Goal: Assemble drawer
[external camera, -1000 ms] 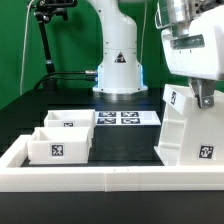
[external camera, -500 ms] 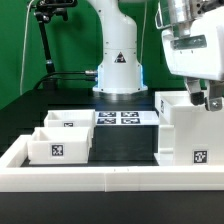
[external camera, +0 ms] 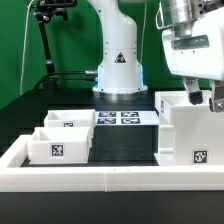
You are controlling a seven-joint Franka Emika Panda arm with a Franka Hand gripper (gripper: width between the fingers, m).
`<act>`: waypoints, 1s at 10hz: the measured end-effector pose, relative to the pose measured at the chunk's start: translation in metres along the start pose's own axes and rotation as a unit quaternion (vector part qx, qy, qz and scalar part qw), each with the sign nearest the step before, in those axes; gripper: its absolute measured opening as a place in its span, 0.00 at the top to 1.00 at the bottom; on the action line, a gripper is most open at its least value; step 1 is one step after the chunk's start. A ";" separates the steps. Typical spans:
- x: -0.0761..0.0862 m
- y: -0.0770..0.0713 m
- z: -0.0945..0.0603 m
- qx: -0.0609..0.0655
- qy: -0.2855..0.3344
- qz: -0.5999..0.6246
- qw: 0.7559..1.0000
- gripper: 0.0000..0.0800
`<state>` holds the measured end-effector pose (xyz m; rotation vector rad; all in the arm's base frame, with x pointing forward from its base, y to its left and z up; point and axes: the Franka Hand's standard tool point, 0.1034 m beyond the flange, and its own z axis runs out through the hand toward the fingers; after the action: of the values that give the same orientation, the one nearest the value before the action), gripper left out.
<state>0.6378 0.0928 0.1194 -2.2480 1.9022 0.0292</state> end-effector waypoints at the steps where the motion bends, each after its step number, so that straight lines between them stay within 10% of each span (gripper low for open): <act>1: 0.001 0.001 -0.006 0.002 -0.002 -0.019 1.000 0.19; 5: 0.017 0.008 -0.047 0.021 0.004 -0.182 0.983 0.19; 10: 0.040 0.013 -0.056 0.010 0.006 -0.269 0.963 0.19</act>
Offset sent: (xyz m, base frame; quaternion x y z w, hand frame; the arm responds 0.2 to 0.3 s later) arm -0.0211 -0.0266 0.0372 0.0083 -0.0057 -0.1585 0.9873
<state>0.6255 0.0422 0.1665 -2.6689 1.2269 -0.0816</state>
